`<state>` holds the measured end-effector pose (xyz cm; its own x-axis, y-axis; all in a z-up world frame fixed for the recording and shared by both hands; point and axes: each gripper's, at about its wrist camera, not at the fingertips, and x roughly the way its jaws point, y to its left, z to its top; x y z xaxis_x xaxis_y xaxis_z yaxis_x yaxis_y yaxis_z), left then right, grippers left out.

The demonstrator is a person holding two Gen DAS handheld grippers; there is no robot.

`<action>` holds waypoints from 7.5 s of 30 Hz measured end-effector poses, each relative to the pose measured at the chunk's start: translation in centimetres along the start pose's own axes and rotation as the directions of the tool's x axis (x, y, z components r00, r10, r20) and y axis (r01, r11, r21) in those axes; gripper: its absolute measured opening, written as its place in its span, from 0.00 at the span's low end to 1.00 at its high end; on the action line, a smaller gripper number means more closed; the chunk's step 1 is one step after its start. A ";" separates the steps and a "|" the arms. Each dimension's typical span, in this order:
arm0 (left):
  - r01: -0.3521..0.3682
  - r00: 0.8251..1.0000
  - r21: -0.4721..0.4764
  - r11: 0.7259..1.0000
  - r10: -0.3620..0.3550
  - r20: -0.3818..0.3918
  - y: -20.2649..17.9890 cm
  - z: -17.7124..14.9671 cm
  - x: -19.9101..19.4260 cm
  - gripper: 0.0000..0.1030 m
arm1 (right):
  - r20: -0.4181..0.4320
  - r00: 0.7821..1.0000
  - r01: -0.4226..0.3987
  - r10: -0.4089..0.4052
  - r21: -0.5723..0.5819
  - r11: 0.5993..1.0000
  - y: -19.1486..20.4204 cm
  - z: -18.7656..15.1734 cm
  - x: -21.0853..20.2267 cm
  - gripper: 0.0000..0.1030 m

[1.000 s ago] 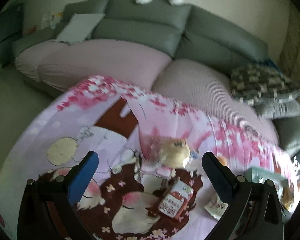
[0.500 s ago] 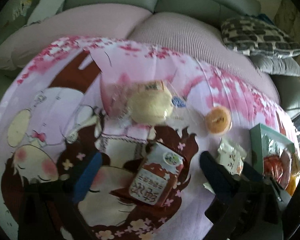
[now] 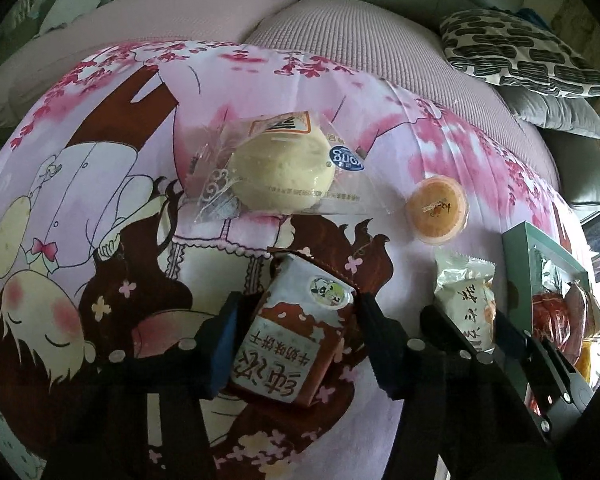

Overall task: Organize snacks
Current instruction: 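Grasp the red-white milk biscuit box with the left tool while the right tool grasps the white biscuit pack, then carry the biscuit box with the left tool while the right tool carries the white pack over the tray, then lower both snacks into the tray and open both tools, then move both tools back over the round bread and pudding cup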

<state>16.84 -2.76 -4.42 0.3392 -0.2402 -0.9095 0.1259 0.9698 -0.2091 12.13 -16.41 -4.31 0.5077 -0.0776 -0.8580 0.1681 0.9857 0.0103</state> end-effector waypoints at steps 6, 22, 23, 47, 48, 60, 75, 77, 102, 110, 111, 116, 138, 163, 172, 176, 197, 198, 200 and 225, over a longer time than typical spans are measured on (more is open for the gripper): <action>-0.008 1.000 -0.005 1.000 0.008 0.006 0.1 0.0 -0.2 0.48 | -0.003 1.000 -0.001 0.001 0.009 1.000 -0.1 -0.2 -0.3 0.54; 0.006 0.995 -0.057 0.998 -0.001 0.096 0.6 0.3 -3.1 0.42 | 0.016 1.000 -0.017 0.016 0.037 0.999 -0.9 -0.8 -2.6 0.53; 0.008 0.995 -0.059 0.998 -0.002 0.103 0.5 0.4 -3.4 0.42 | 0.020 1.000 -0.019 0.019 0.038 0.999 -1.0 -0.8 -2.9 0.53; 0.019 0.952 -0.024 1.000 -0.010 0.305 -1.8 -0.4 -11.3 0.42 | 0.148 0.989 -0.036 0.013 0.152 0.988 -5.9 -3.0 -10.7 0.53; 0.018 0.950 -0.019 1.000 -0.011 0.312 -2.0 -0.4 -11.6 0.42 | 0.149 0.989 -0.031 0.007 0.161 0.986 -6.4 -3.0 -10.9 0.53; 0.094 0.932 0.136 0.986 -0.135 0.335 -8.1 -1.5 -13.5 0.42 | 0.222 0.964 0.057 -0.148 0.369 0.928 -16.4 -2.6 -14.8 0.53; 0.214 0.930 0.362 0.907 -0.302 0.208 -17.1 -4.6 -12.8 0.42 | 0.221 0.933 0.114 -0.284 0.567 0.816 -25.7 -4.3 -18.2 0.53; 0.220 0.932 0.376 0.900 -0.308 0.192 -17.6 -5.0 -12.5 0.42 | 0.218 0.936 0.107 -0.275 0.569 0.815 -25.9 -4.3 -18.1 0.53; 0.265 0.964 0.437 0.860 -0.238 -0.117 -21.5 -9.2 -4.7 0.42 | 0.013 0.984 0.156 -0.180 0.441 0.884 -23.8 -4.7 -11.2 0.54; 0.249 0.968 0.438 0.864 -0.210 -0.136 -21.5 -9.6 -3.7 0.42 | -0.032 0.986 0.160 -0.162 0.432 0.888 -23.7 -4.8 -9.5 0.54; 0.246 0.969 0.438 0.865 -0.207 -0.136 -21.5 -9.7 -3.7 0.42 | -0.037 0.986 0.161 -0.161 0.431 0.888 -23.7 -4.8 -9.3 0.54; 0.234 0.971 0.437 0.868 -0.188 -0.146 -21.6 -9.7 -2.9 0.42 | -0.061 0.986 0.165 -0.154 0.428 0.888 -23.7 -5.0 -8.4 0.54; 0.202 0.979 0.424 0.883 -0.171 -0.111 -21.4 -9.4 -3.3 0.60 | -0.094 0.986 0.166 -0.139 0.437 0.884 -23.7 -5.7 -6.8 0.56; 0.020 0.989 0.071 0.997 -0.030 0.146 -11.0 -4.0 -5.6 0.99 | 0.022 0.989 0.126 -0.148 0.413 0.902 -22.3 -4.8 -9.6 0.98; -0.025 0.985 0.014 1.000 0.022 0.170 -9.4 -3.8 -5.9 1.00 | 0.057 0.988 0.109 -0.144 0.400 0.910 -22.0 -4.7 -10.0 1.00; -0.034 0.980 0.023 0.999 0.029 0.199 -9.4 -3.8 -6.2 1.00 | 0.110 0.984 0.090 -0.144 0.394 0.915 -21.6 -4.4 -11.1 1.00; -0.202 0.936 -0.156 0.967 0.237 0.259 -0.1 -1.9 -8.3 1.00 | 0.144 0.990 -0.019 -0.003 0.152 0.988 -11.9 -3.6 -11.0 1.00; -0.209 0.934 -0.152 0.966 0.243 0.260 0.0 -1.9 -8.4 1.00 | 0.143 0.990 -0.019 -0.002 0.147 0.989 -11.6 -3.6 -10.9 1.00; -0.210 0.934 -0.146 0.967 0.242 0.262 0.1 -1.8 -8.4 1.00 | 0.139 0.990 -0.021 0.001 0.140 0.990 -11.2 -3.6 -10.8 1.00; -0.142 0.898 -0.088 0.986 0.166 0.408 1.4 1.8 -8.1 1.00 | 0.169 0.985 -0.051 0.040 0.061 0.997 -6.4 -1.0 -9.2 1.00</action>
<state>15.93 0.46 3.35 0.7056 -0.0728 -0.7048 -0.0060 0.9941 -0.1086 5.53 -21.88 3.02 0.6494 -0.0619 -0.7579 0.1929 0.9775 0.0854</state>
